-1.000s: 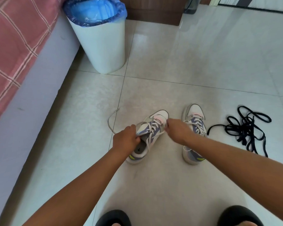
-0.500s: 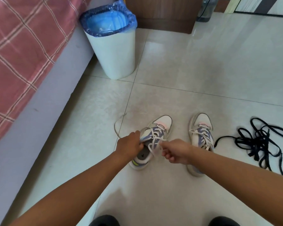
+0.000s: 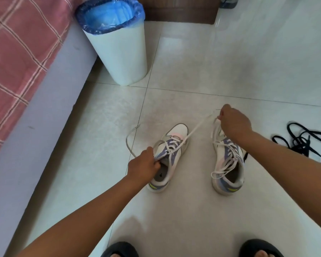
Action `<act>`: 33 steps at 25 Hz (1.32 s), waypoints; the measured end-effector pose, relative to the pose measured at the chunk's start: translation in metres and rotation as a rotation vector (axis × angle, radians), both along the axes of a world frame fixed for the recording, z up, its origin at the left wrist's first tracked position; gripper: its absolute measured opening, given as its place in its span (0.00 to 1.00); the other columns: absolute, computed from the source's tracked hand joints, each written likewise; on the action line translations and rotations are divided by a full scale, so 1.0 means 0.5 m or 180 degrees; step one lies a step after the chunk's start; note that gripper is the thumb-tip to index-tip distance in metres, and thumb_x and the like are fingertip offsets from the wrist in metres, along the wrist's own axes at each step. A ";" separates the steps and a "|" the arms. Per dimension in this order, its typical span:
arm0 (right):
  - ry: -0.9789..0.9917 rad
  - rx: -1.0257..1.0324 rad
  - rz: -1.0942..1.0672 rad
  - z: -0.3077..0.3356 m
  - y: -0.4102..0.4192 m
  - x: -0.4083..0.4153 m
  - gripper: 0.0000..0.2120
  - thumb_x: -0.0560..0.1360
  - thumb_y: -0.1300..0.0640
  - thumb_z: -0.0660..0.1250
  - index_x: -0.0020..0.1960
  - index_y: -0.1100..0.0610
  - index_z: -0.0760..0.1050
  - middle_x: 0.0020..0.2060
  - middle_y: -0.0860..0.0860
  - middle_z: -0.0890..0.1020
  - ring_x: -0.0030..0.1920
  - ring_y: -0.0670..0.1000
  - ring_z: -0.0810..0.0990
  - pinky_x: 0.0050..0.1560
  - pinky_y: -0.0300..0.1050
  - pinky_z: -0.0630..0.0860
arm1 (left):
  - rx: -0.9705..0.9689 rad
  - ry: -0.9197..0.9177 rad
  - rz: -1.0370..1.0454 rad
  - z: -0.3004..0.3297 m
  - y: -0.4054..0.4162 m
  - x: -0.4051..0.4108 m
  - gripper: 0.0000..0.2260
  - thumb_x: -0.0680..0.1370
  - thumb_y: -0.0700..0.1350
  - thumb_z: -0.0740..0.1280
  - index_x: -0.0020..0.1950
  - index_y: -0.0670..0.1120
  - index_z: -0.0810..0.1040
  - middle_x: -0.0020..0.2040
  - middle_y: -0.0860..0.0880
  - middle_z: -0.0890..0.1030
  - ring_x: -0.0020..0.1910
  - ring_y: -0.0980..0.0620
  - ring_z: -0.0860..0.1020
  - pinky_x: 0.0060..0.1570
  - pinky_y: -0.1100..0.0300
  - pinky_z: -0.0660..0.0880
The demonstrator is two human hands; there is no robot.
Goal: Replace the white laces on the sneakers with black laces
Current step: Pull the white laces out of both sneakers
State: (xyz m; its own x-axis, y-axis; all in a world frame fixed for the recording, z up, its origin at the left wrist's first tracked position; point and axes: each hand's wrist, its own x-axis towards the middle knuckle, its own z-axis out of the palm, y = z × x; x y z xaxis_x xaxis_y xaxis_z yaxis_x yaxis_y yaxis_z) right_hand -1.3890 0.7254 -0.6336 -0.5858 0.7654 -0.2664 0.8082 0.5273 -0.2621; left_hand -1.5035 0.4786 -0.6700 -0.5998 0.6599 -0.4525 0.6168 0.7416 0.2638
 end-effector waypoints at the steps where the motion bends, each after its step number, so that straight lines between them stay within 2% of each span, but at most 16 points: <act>1: -0.0011 -0.0104 0.0160 0.003 -0.013 -0.006 0.12 0.80 0.56 0.59 0.60 0.60 0.65 0.52 0.60 0.78 0.51 0.60 0.77 0.45 0.48 0.68 | -0.0025 -0.0040 0.0003 0.005 0.000 0.003 0.10 0.77 0.51 0.61 0.49 0.46 0.64 0.49 0.47 0.77 0.45 0.46 0.76 0.39 0.58 0.67; 4: 0.0053 -0.0777 0.0911 -0.005 -0.122 -0.013 0.12 0.78 0.50 0.60 0.58 0.55 0.64 0.46 0.53 0.77 0.48 0.57 0.78 0.45 0.48 0.71 | -0.0155 -0.0173 -0.0092 0.016 0.009 0.014 0.12 0.78 0.55 0.60 0.47 0.47 0.65 0.48 0.47 0.79 0.46 0.47 0.77 0.40 0.59 0.67; 7: -0.0066 -0.1630 0.1038 -0.028 -0.212 -0.012 0.12 0.76 0.48 0.64 0.52 0.54 0.66 0.43 0.50 0.76 0.44 0.52 0.74 0.43 0.46 0.70 | 0.0055 -0.0338 -0.0068 0.027 0.029 0.016 0.15 0.77 0.58 0.61 0.49 0.47 0.69 0.46 0.50 0.78 0.45 0.49 0.76 0.39 0.59 0.67; 11: -0.0131 -0.1324 0.0956 -0.059 -0.241 -0.016 0.17 0.75 0.51 0.64 0.57 0.58 0.63 0.48 0.55 0.79 0.46 0.56 0.78 0.41 0.45 0.69 | 0.0187 -0.0123 -0.0400 0.028 0.060 0.026 0.13 0.77 0.52 0.62 0.57 0.47 0.69 0.52 0.49 0.78 0.49 0.48 0.77 0.41 0.60 0.67; 14: 0.0035 -0.1282 0.0995 -0.065 -0.240 -0.007 0.13 0.76 0.55 0.62 0.54 0.57 0.61 0.43 0.56 0.77 0.44 0.59 0.77 0.39 0.46 0.68 | 0.0288 0.0164 -0.0519 0.023 0.062 0.031 0.10 0.78 0.50 0.60 0.57 0.46 0.69 0.54 0.49 0.78 0.48 0.47 0.78 0.41 0.59 0.66; 17: 0.0137 -0.1359 0.1068 -0.061 -0.215 0.020 0.10 0.75 0.60 0.60 0.49 0.55 0.58 0.36 0.54 0.72 0.37 0.57 0.73 0.36 0.46 0.65 | 0.0352 0.0298 -0.0492 0.016 0.031 0.023 0.08 0.78 0.50 0.59 0.52 0.47 0.68 0.50 0.50 0.78 0.45 0.47 0.77 0.39 0.59 0.66; 22: 0.0342 -0.1394 0.1307 -0.062 -0.198 0.068 0.10 0.77 0.61 0.60 0.46 0.55 0.57 0.29 0.48 0.66 0.29 0.50 0.64 0.32 0.45 0.61 | 0.0475 0.0132 -0.0213 0.005 -0.035 0.015 0.08 0.78 0.53 0.61 0.45 0.50 0.66 0.43 0.52 0.79 0.42 0.50 0.77 0.41 0.57 0.69; 25: 0.0421 -0.1506 0.1387 -0.065 -0.200 0.082 0.09 0.77 0.61 0.61 0.46 0.56 0.59 0.29 0.48 0.66 0.28 0.48 0.63 0.31 0.40 0.61 | 0.0527 0.0016 0.0047 -0.003 -0.067 0.008 0.08 0.77 0.54 0.63 0.44 0.51 0.68 0.40 0.54 0.79 0.39 0.52 0.76 0.37 0.61 0.66; 27: 0.0415 -0.1528 0.1473 -0.070 -0.201 0.087 0.09 0.78 0.60 0.60 0.46 0.55 0.59 0.29 0.47 0.66 0.28 0.46 0.63 0.32 0.39 0.63 | 0.0569 -0.0018 0.0040 -0.006 -0.069 0.019 0.09 0.77 0.54 0.63 0.43 0.51 0.67 0.39 0.54 0.78 0.38 0.54 0.75 0.34 0.62 0.65; 30: 0.0371 -0.1493 0.1570 -0.073 -0.207 0.072 0.09 0.78 0.59 0.61 0.48 0.52 0.60 0.31 0.46 0.69 0.30 0.45 0.66 0.36 0.42 0.65 | 0.0667 -0.0139 0.0075 -0.006 -0.044 0.049 0.09 0.77 0.54 0.63 0.44 0.51 0.66 0.41 0.53 0.79 0.40 0.52 0.76 0.38 0.59 0.67; 33: 0.0579 -0.1784 0.1030 -0.073 -0.223 0.058 0.09 0.77 0.54 0.64 0.52 0.53 0.64 0.35 0.50 0.75 0.32 0.46 0.70 0.35 0.40 0.67 | 0.0678 -0.0677 0.0540 -0.001 -0.017 0.057 0.13 0.76 0.59 0.63 0.42 0.50 0.68 0.39 0.54 0.77 0.40 0.53 0.76 0.38 0.58 0.68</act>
